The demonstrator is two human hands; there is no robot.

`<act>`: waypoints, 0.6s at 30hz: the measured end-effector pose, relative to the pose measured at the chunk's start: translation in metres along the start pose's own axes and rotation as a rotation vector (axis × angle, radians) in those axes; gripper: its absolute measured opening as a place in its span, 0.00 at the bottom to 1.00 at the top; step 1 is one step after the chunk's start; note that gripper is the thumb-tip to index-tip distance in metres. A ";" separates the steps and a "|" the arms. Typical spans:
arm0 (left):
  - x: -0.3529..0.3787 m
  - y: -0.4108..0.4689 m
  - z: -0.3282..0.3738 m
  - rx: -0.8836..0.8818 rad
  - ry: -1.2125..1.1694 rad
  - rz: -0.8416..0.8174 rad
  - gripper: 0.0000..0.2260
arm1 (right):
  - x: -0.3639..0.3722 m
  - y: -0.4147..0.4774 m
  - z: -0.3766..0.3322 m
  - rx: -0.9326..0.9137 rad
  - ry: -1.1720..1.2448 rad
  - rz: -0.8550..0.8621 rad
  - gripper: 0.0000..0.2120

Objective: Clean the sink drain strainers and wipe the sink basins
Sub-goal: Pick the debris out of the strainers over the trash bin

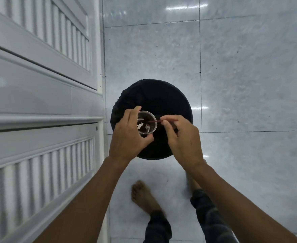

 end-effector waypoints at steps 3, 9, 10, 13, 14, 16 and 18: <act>-0.002 0.003 -0.001 -0.017 0.019 0.002 0.40 | 0.001 0.001 -0.006 -0.027 0.039 -0.007 0.09; 0.002 0.006 0.003 -0.001 0.049 -0.001 0.42 | 0.003 0.005 -0.001 0.039 0.055 0.002 0.10; 0.002 0.006 0.003 -0.001 0.060 0.005 0.42 | 0.001 0.006 0.000 0.044 0.075 0.015 0.10; 0.001 0.009 -0.001 -0.028 0.082 0.022 0.42 | 0.002 -0.003 -0.006 -0.007 0.129 -0.025 0.09; 0.001 0.010 -0.002 -0.034 0.086 0.024 0.41 | 0.004 -0.007 -0.007 -0.018 0.137 -0.046 0.09; 0.001 0.010 -0.001 -0.025 0.103 0.028 0.41 | 0.005 -0.010 -0.003 -0.007 0.129 -0.063 0.09; -0.001 0.008 0.000 -0.007 0.121 0.038 0.41 | 0.003 -0.005 0.005 0.038 0.097 -0.047 0.09</act>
Point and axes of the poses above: each hand's wrist, its own y-axis towards the middle knuckle, its own x-axis out of the palm, z = x × y, the point moved 7 cm from there along y, towards the middle knuckle, and after that the axes turned 4 degrees about x, right-handed, at the moved point
